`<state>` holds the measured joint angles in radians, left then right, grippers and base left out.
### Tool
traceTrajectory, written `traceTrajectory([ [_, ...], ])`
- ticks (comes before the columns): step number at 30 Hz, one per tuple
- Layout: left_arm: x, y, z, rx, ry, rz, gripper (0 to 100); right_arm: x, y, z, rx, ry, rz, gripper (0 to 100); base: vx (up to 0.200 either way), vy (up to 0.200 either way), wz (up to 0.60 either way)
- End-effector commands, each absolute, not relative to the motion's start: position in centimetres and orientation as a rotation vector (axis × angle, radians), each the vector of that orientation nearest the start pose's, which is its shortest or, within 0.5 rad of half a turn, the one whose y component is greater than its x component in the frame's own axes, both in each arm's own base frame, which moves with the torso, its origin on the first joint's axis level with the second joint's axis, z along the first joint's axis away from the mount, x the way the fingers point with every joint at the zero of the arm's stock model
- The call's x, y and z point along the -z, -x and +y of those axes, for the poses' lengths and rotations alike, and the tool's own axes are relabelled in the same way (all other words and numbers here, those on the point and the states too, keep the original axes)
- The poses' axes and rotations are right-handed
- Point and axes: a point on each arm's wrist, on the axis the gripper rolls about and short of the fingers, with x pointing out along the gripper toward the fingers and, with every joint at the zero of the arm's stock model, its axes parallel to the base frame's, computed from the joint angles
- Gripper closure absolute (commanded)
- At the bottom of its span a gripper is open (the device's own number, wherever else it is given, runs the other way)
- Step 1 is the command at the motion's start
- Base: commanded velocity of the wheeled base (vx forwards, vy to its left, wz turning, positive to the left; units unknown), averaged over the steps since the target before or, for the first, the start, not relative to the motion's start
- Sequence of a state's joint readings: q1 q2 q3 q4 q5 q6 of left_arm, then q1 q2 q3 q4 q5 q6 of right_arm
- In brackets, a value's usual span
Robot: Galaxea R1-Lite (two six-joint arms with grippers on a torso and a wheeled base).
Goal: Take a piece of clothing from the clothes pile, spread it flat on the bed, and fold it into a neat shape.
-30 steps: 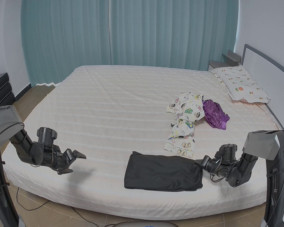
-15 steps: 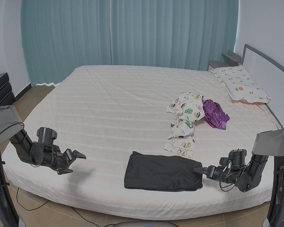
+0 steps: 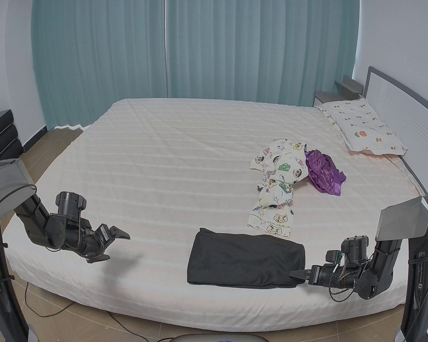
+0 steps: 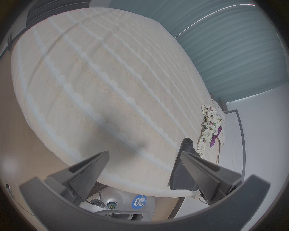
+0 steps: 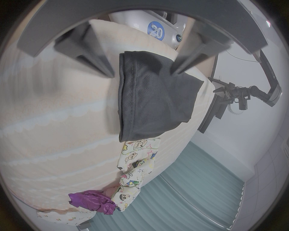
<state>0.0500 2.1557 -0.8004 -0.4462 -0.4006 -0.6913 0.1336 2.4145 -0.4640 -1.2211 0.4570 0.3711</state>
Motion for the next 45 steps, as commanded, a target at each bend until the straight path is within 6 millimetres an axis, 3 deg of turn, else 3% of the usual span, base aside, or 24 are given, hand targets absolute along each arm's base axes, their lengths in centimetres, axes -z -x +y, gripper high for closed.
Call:
traceTrajectory([
  [1, -1.6, -33.9, 0.8, 0.005, 0.842, 0.977, 0, 5.8, -29.6, 4.9, -0.417, -0.466, 0.843, 100, 0.0, 0.0, 0.0],
  [15, -1.6, -33.9, 0.8, 0.005, 0.842, 0.975, 0, 5.5, -28.5, 4.2, -0.409, -0.438, 0.853, 100, 0.0, 0.0, 0.0],
  [16, -1.6, -33.9, 0.8, 0.005, 0.842, 0.975, 0, 5.5, -28.6, 4.2, -0.409, -0.438, 0.853, 0, 0.0, 0.0, 0.0],
  [20, -1.6, -33.9, 0.8, 0.005, 0.842, 0.975, 0, 5.4, -28.7, 4.2, -0.411, -0.438, 0.849, 0, 0.0, 0.0, 0.0],
  [27, -1.7, -34.0, 0.8, 0.009, 0.843, 0.975, 0, 2.7, -29.7, 2.5, -0.352, -0.436, 0.725, 0, 0.0, 0.0, 0.0],
  [31, -2.0, -34.0, 1.0, 0.015, 0.864, 0.969, 0, 0.4, -29.8, 1.3, -0.287, -0.435, 0.641, 0, 0.0, 0.0, 0.0],
  [35, -2.0, -33.9, 1.0, -0.003, 0.855, 0.964, 0, -3.2, -27.9, 0.6, -0.196, -0.446, 0.533, 0, 0.0, 0.0, 0.0],
  [37, -2.6, -33.8, 1.0, -0.005, 0.864, 0.947, 0, -4.7, -27.0, 0.4, -0.183, -0.453, 0.485, 0, 0.0, 0.0, 0.0],
  [42, -8.4, -32.6, 0.9, 0.032, 0.931, 0.785, 0, -10.5, -22.6, 0.1, -0.144, -0.423, 0.283, 0, 0.0, 0.0, 0.0],
  [44, -10.6, -31.2, 0.9, 0.052, 0.918, 0.728, 0, -11.7, -20.8, 0.1, -0.14, -0.416, 0.232, 0, 0.0, 0.0, 0.0],
  [45, -10.6, -31.2, 0.9, 0.052, 0.918, 0.728, 0, -11.7, -20.8, 0.1, -0.14, -0.416, 0.232, 0, 0.0, 0.0, 0.0],
])
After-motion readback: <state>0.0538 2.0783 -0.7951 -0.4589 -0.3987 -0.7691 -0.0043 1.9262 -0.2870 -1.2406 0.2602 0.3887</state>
